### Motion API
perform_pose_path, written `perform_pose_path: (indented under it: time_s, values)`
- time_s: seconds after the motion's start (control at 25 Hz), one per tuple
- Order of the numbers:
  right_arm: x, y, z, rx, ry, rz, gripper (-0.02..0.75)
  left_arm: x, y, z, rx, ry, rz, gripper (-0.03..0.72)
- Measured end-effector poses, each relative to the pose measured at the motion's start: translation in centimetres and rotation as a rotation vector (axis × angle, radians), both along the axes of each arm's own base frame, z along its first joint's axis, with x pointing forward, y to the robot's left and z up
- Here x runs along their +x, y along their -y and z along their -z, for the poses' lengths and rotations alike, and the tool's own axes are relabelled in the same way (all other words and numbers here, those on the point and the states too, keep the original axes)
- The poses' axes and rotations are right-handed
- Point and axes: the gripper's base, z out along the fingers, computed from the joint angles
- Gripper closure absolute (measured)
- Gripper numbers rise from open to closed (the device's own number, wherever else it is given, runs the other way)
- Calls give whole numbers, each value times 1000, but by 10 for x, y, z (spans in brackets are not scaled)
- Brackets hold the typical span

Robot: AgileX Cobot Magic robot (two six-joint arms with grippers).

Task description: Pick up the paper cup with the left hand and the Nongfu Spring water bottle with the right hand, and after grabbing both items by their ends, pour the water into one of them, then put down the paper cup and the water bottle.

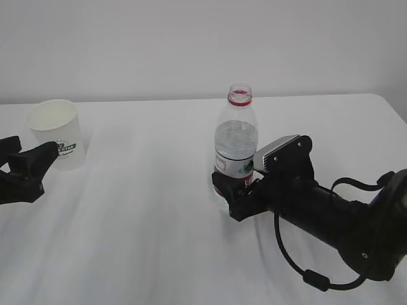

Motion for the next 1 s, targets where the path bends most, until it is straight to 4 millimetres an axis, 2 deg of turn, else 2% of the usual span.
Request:
perform_pose_path:
  time_s: [0.28,0.72,1.0]
  values:
    - [7,-4,5,22,-9,4,78,1,0,3,4,-13,0,214]
    - [15,-7,1,38,13,3,83,3,1,6,-3,7,-2,215]
    - [15,-7,1,38,13,1,189,4,1,6,-5,16,-2,215]
